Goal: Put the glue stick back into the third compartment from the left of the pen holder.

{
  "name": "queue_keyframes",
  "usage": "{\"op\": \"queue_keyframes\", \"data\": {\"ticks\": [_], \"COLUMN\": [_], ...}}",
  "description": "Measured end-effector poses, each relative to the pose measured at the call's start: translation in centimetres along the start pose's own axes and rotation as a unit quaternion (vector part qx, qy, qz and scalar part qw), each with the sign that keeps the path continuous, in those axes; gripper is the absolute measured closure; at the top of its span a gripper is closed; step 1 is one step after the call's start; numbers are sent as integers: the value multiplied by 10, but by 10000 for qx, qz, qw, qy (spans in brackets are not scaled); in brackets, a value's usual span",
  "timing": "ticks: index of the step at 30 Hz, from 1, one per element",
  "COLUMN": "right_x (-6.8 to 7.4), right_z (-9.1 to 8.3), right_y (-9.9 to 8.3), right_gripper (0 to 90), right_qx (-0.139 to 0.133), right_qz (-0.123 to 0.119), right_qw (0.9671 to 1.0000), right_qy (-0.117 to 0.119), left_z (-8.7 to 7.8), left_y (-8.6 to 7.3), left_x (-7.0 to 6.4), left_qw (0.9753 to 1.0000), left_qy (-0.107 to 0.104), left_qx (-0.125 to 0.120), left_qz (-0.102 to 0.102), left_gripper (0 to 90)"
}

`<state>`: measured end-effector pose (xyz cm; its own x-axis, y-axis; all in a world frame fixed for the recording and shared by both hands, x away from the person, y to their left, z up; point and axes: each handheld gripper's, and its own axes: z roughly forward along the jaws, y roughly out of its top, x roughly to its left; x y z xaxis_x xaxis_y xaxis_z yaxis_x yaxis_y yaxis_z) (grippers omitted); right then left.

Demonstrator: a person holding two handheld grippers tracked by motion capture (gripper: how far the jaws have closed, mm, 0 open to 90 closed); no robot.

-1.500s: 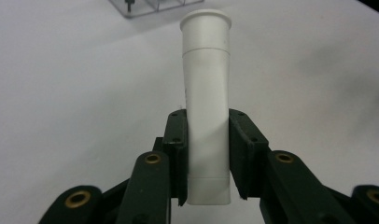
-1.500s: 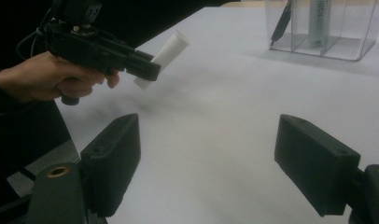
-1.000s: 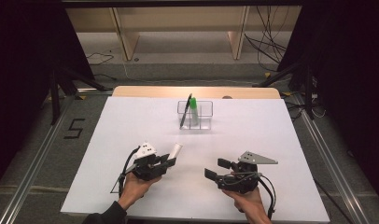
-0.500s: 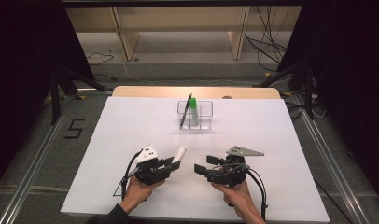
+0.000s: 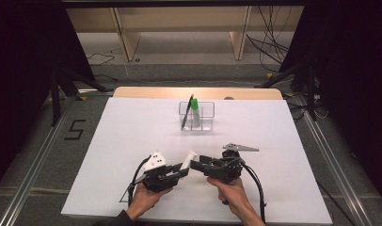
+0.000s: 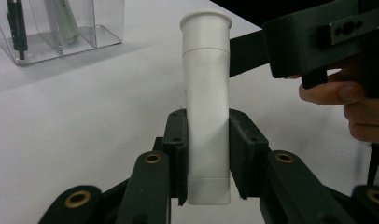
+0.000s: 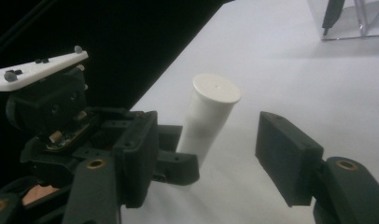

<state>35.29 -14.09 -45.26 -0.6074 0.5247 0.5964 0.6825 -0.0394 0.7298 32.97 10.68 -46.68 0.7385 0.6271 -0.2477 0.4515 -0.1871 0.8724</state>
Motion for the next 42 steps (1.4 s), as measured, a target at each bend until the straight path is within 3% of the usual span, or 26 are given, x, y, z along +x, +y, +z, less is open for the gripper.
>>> {"op": "queue_keyframes", "data": {"ticks": [16,28,32,35,37,42], "right_x": [-1,-3,-2,0,1,1], "right_z": [11,10,10,9,7,1], "right_y": [-1,0,-1,0,2,6], "right_gripper": [589,666,675,676,676,676], "right_qx": [129,81,117,50,0,-81], "right_qz": [215,409,290,233,73,3], "right_qw": [9995,9987,9993,9994,9998,9999], "right_qy": [177,286,226,242,179,66], "left_z": [1,1,3,4,3,0], "left_y": [-1,-2,-3,-2,-1,-1], "left_x": [-7,-7,-8,-9,-11,-10], "left_qw": [9999,9997,9997,9995,9991,9985], "left_qy": [-144,-209,-214,-266,-293,-302], "left_qx": [-45,-115,-65,40,124,124], "left_qz": [67,101,128,181,270,440], "left_gripper": [705,704,693,517,439,386]}}
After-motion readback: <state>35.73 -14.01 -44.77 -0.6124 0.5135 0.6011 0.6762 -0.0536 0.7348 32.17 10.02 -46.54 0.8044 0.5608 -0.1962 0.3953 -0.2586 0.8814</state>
